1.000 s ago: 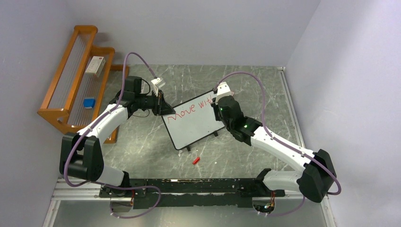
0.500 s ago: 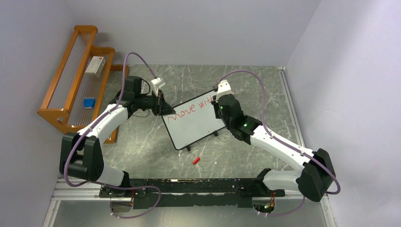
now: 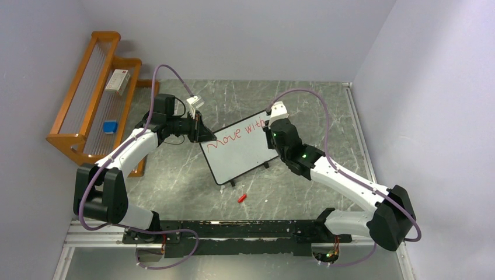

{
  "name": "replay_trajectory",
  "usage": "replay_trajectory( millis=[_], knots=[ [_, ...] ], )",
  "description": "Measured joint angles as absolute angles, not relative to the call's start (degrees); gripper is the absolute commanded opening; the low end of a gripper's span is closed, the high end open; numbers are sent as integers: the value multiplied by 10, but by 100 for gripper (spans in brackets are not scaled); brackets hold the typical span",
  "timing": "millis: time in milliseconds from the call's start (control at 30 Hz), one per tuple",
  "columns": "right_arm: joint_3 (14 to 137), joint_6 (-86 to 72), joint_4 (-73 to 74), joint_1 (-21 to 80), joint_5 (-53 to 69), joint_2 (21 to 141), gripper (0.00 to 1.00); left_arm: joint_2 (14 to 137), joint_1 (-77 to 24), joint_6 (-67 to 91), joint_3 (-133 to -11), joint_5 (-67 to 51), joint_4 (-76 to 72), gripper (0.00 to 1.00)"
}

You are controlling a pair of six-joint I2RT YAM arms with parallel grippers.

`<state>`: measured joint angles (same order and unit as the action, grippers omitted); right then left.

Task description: Write a sentence on the whiteboard

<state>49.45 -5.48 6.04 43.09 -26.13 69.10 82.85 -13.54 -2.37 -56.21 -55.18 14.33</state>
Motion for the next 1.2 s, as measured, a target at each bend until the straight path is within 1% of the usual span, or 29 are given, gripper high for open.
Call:
replay_trajectory(
  millis=[433,467,633,800,867,1033,1200],
  knots=[
    [481,-64,83,431,-259,674,0,828,-136,-23,-562,-552,143,6],
    [481,-64,83,431,-257,670,0,828,-136,-23,-562,-552,143,10],
    [482,-64,84,431,-240,641,0,823,-137,-21,-561,-542,143,25],
    [485,-65,86,432,-221,611,0,814,-140,-6,-542,-527,136,36],
    [485,-67,87,435,-217,601,0,808,-140,13,-530,-521,126,37],
    [485,-75,97,449,-209,580,0,788,-130,57,-500,-518,91,39],
    [485,-84,102,486,-215,569,0,760,-103,122,-451,-532,16,40]
  ],
)
